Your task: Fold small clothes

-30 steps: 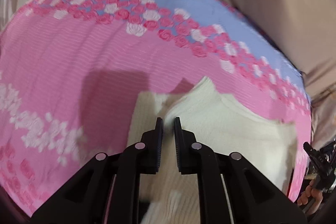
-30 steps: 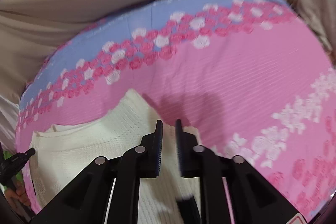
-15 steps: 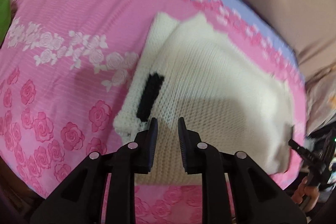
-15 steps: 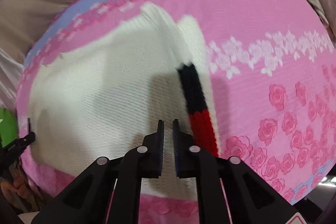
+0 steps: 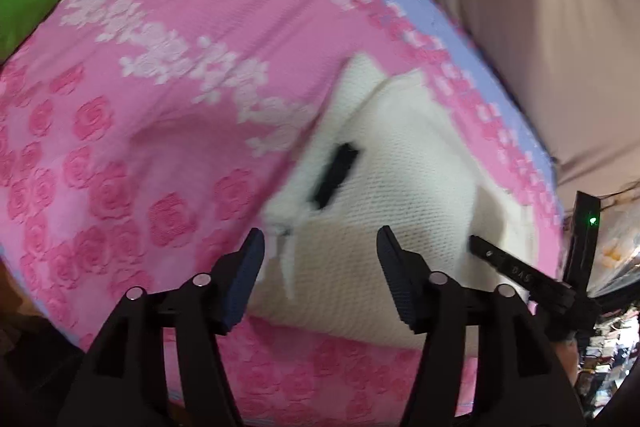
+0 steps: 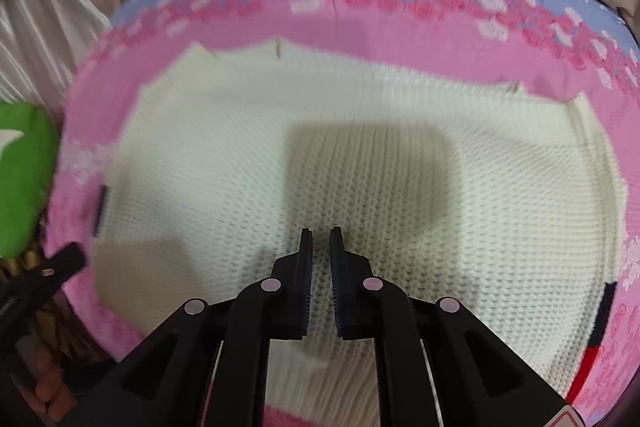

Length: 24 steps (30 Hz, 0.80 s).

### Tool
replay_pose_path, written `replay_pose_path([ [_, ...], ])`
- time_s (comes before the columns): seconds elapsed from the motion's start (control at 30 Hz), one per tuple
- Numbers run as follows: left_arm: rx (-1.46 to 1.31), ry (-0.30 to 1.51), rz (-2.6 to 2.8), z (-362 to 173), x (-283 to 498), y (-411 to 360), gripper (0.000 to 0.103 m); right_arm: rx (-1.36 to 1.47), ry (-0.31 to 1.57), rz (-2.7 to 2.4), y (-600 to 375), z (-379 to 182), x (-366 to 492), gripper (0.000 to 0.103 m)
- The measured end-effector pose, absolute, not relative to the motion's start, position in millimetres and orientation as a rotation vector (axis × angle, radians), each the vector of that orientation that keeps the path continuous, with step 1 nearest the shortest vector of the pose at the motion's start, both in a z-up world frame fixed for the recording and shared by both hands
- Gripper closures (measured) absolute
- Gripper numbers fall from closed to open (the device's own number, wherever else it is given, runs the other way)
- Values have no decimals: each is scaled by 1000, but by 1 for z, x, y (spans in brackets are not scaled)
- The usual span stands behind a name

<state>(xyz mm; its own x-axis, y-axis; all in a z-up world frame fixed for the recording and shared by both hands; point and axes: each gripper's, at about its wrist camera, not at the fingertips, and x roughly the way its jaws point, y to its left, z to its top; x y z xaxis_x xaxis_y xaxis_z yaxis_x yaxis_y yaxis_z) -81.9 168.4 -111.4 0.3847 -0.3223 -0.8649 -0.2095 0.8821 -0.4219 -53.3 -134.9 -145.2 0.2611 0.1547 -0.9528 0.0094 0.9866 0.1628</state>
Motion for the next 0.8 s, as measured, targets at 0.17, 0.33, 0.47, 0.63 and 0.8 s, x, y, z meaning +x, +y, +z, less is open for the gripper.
replay_pose_path([
  [0.17,-621,1245,-10,-139,-79,186,46,185,1281,101,-137,-125,-54,94],
  [0.33,-667,1233,-35,-148,-72,182,57,163,1329,52,-144,-142,-54,95],
  [0.47,-703,1235,-145,-139,-62,171,83,128,1293,71,-140,-145,-55,96],
  [0.63,-564,1070,-503,-38,-62,103,97,195,1271,124,-152,-145,-63,96],
  [0.8,-288,1017,-771,11,-63,-10,97,431,1199,134,-206,-124,-85,91],
])
